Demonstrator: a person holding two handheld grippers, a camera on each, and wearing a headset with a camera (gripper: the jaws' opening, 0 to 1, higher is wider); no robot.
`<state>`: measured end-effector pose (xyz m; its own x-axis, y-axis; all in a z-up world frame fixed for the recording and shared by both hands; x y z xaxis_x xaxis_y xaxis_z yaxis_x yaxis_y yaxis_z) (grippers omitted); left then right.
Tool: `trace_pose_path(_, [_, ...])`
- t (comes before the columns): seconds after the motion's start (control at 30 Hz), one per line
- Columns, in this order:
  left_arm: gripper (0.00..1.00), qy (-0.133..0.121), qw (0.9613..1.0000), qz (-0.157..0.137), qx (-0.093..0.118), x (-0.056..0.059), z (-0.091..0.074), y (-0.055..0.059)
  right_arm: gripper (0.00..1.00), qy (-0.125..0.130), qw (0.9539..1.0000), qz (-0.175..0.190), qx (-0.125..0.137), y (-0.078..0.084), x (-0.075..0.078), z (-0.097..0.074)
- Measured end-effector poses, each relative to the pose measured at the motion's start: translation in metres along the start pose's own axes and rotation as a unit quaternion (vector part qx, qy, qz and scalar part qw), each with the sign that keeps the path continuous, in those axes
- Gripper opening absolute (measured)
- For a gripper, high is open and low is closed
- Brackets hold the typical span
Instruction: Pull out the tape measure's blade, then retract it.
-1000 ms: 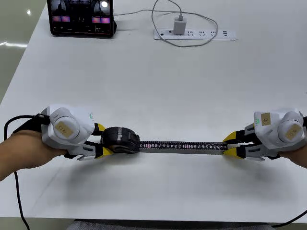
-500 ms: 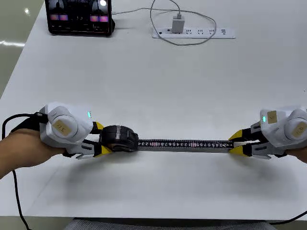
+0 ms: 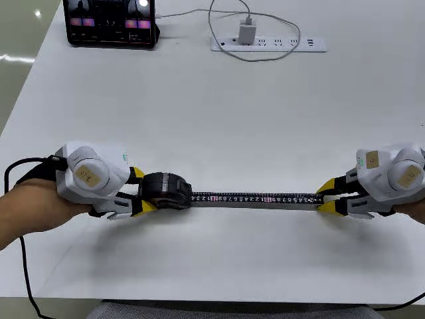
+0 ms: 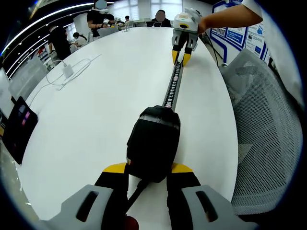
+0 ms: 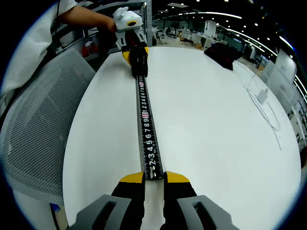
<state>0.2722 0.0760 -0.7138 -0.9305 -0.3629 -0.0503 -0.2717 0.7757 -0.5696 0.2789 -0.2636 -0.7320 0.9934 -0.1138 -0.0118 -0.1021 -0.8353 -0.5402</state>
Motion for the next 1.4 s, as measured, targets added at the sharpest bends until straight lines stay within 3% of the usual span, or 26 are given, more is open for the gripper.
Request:
trace_pose_path(0.7, [0.27, -0.002, 1.0, -0.004, 0.003, -0.0026, 0.0014, -0.0002, 0.13, 0.003, 0.9999, -0.004, -0.013, -0.0003, -0.0009, -0.0005])
trace_pose_path(1.27, [0.32, 0.0, 0.9997, -0.02, 0.013, -0.0021, -0.0011, -0.0011, 0.22, 0.008, 0.9999, 0.01, -0.005, -0.0017, -0.0001, -0.0035])
trace_pose_path(1.4, [0.39, 0.002, 0.9994, -0.03, 0.015, -0.0011, -0.0008, -0.0012, 0.29, 0.01, 0.9993, 0.035, 0.008, -0.0046, -0.0009, -0.0046])
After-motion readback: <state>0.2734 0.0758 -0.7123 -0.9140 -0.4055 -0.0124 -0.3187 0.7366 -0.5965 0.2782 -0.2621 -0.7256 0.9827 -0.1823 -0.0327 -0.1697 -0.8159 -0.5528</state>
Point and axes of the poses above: the centre of the closed fingertips' face, and the gripper's own axes: z roughly forward along the fingers, x roughly to its right, y roughly out of its underside, the point moved 5 cm from there along -z, roughly backward along the fingers
